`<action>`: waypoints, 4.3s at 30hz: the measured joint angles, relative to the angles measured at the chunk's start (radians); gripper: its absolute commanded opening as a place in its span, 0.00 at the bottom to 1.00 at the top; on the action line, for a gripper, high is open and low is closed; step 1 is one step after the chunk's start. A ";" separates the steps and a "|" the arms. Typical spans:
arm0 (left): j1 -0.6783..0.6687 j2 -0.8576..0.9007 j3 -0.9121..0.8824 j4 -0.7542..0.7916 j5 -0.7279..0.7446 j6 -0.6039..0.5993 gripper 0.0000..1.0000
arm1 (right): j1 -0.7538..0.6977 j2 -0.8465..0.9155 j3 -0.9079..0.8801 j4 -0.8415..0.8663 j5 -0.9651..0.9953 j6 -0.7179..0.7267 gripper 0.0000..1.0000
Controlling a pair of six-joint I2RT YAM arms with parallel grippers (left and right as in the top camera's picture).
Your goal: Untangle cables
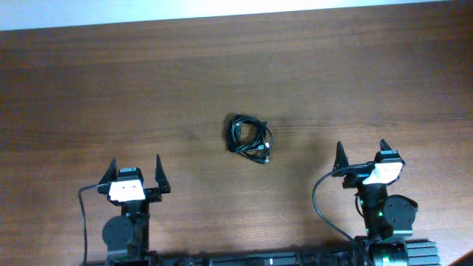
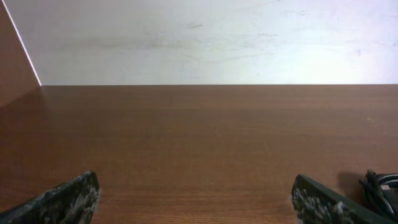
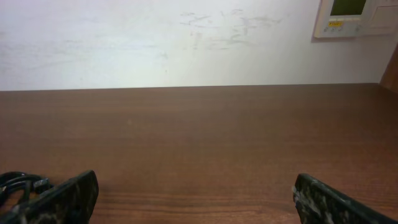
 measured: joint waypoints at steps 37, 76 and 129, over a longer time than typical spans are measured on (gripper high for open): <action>0.000 0.260 0.480 -0.178 0.186 -0.013 0.99 | 0.000 0.000 0.000 0.000 0.000 0.000 0.98; -0.582 1.754 0.993 -0.289 0.070 -0.512 0.44 | 0.000 0.000 0.000 0.000 0.000 0.000 0.99; -0.531 1.503 1.011 -0.587 -0.045 -0.136 0.00 | 0.000 0.000 0.000 0.000 0.000 0.000 0.99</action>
